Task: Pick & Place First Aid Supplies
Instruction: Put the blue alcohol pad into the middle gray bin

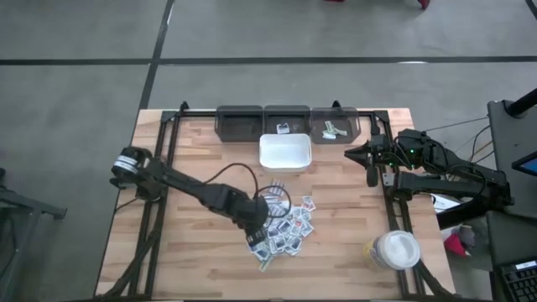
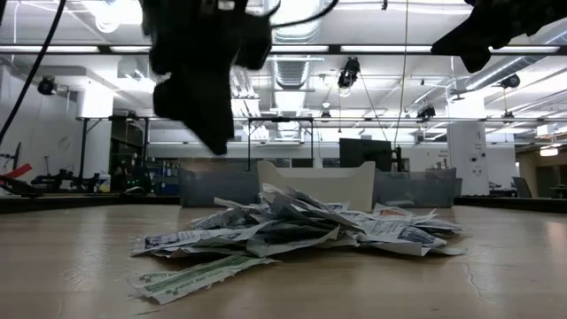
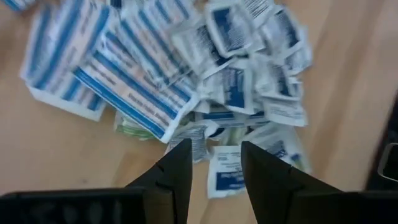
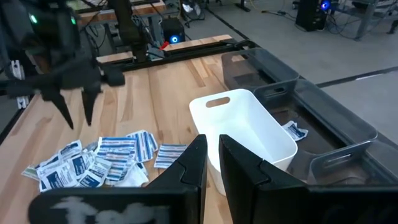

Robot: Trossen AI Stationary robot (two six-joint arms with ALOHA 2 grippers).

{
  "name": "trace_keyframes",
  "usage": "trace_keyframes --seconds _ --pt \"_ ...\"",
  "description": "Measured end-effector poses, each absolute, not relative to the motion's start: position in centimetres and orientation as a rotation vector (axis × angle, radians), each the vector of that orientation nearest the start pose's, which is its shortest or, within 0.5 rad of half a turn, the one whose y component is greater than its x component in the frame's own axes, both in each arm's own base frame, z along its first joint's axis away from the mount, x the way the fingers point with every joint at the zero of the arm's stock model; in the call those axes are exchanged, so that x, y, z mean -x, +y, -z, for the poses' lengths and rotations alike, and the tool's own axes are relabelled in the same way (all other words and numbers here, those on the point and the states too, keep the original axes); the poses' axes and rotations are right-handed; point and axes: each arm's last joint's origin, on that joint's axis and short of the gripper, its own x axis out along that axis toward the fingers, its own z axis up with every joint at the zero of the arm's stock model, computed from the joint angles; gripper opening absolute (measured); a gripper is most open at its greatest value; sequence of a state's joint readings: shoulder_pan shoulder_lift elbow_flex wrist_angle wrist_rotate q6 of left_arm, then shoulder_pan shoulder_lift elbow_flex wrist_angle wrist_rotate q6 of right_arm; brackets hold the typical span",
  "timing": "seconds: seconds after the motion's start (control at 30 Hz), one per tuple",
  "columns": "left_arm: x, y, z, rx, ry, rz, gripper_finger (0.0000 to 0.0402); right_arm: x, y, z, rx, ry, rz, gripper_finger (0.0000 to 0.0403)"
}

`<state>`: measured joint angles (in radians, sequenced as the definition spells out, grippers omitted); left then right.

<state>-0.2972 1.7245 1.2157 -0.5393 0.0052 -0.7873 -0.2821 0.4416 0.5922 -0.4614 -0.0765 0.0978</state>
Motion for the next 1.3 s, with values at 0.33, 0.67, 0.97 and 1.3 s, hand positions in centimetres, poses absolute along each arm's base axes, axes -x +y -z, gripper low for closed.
trace_keyframes --seconds 0.33,0.67,0.97,1.3 --pt "-32.2 -10.1 -18.0 0.555 1.112 -0.198 0.0130 -10.3 -2.8 -28.3 -0.152 0.297 0.219 0.0038" --pt "-32.1 -10.0 -17.9 0.515 1.087 -0.233 0.0131 -10.3 -2.8 -28.3 -0.152 0.297 0.218 0.0038" --pt "-32.2 -10.0 -17.8 0.514 1.079 -0.226 0.0158 -10.3 -2.8 -28.3 -0.152 0.297 0.218 0.0038" --pt "-32.1 -10.0 -17.7 0.457 1.086 -0.192 0.0192 -10.3 -2.8 -28.3 -0.152 0.297 0.218 0.0038"
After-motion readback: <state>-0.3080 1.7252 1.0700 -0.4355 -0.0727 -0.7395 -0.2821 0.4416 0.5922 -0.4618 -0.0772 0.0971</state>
